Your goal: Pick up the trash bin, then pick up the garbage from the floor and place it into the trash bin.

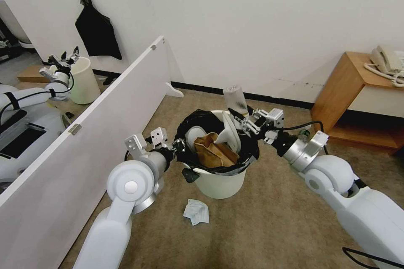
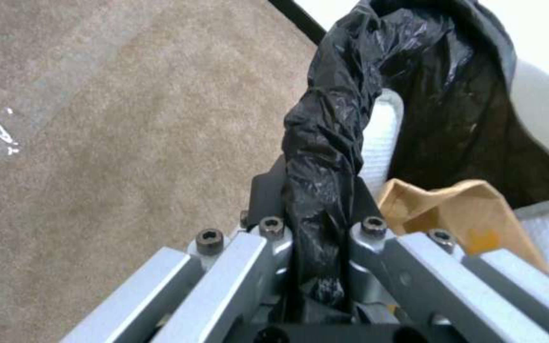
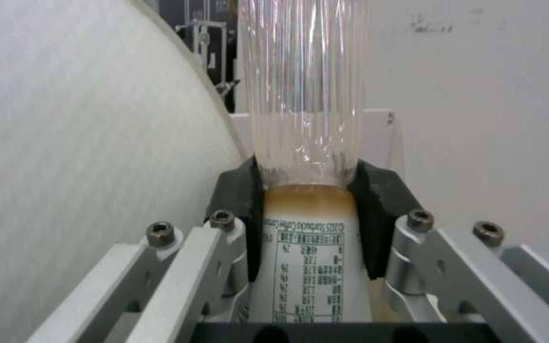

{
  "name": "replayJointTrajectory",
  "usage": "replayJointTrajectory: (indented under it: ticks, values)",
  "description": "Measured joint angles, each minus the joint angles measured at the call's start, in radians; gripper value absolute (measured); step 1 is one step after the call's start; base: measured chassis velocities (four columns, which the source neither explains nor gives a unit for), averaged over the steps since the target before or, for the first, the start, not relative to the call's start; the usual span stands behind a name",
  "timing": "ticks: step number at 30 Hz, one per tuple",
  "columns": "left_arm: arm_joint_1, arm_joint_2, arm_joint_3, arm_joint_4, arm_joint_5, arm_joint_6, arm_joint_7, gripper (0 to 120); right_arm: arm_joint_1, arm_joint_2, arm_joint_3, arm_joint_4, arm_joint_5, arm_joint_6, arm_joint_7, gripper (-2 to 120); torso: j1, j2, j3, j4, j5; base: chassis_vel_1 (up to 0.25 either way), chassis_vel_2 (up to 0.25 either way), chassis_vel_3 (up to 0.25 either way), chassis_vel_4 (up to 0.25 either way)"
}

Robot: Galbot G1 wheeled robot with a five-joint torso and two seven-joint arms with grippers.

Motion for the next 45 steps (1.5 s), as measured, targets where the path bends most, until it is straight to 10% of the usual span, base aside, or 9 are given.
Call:
replayJointTrajectory:
  ticks: [28,45]
  values:
    - [0.014,-0.001,-0.011,0.003,0.016,-0.005,0.017,4,0.015,-0.005,-0.054,-0.030,-0.018,-0.008,0.009,27,0.000,0.000,0.000,0.0000,0.0000,0.000,0.000,0.000,0.000]
    - [0.006,-0.027,-0.010,0.025,0.035,-0.010,0.028,4,0.015,-0.026,-0.030,-0.013,-0.015,-0.022,0.028,90,0.000,0.000,0.000,0.0000,0.0000,0.000,0.000,0.000,0.000]
